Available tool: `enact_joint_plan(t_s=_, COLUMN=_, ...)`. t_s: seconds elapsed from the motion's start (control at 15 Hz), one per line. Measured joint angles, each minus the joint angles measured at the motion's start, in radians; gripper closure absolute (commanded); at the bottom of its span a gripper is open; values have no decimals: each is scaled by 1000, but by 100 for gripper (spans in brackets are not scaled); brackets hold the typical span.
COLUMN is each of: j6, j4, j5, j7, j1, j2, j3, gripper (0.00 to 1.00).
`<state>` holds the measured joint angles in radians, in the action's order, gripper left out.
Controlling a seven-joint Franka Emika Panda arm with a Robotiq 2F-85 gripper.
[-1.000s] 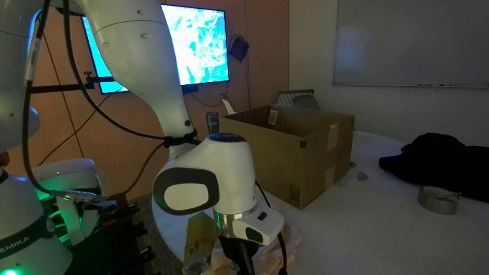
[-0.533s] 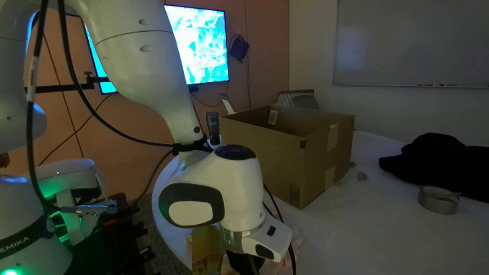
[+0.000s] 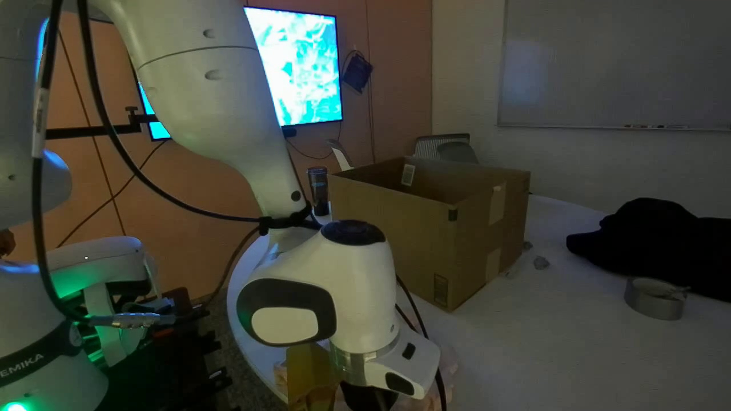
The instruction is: Put the marker on the shirt, fold the shirt, and then put the folded shirt in the box
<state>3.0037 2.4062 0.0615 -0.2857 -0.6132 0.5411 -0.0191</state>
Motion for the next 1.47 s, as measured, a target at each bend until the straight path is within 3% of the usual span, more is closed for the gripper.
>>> enact_joint_plan(t_s=0.27, j6=-7, j4=17, j5=10, j7=-15, j1=29, j2=-32, j3=-29, gripper=96)
enact_joint_plan(t_s=0.47, j6=-6, j4=53, j5=37, j7=-18, j1=99, j2=-93, j3=-62, gripper=96)
enact_joint_plan(t_s=0.93, j6=16, j4=183, j5=211, j7=45, j1=444, j2=-259, j3=-198, gripper=96)
enact_joint_plan(t_s=1.47, j6=24, j4=260, j5=651, j7=252, j1=813, j2=-324, j3=-392, gripper=96)
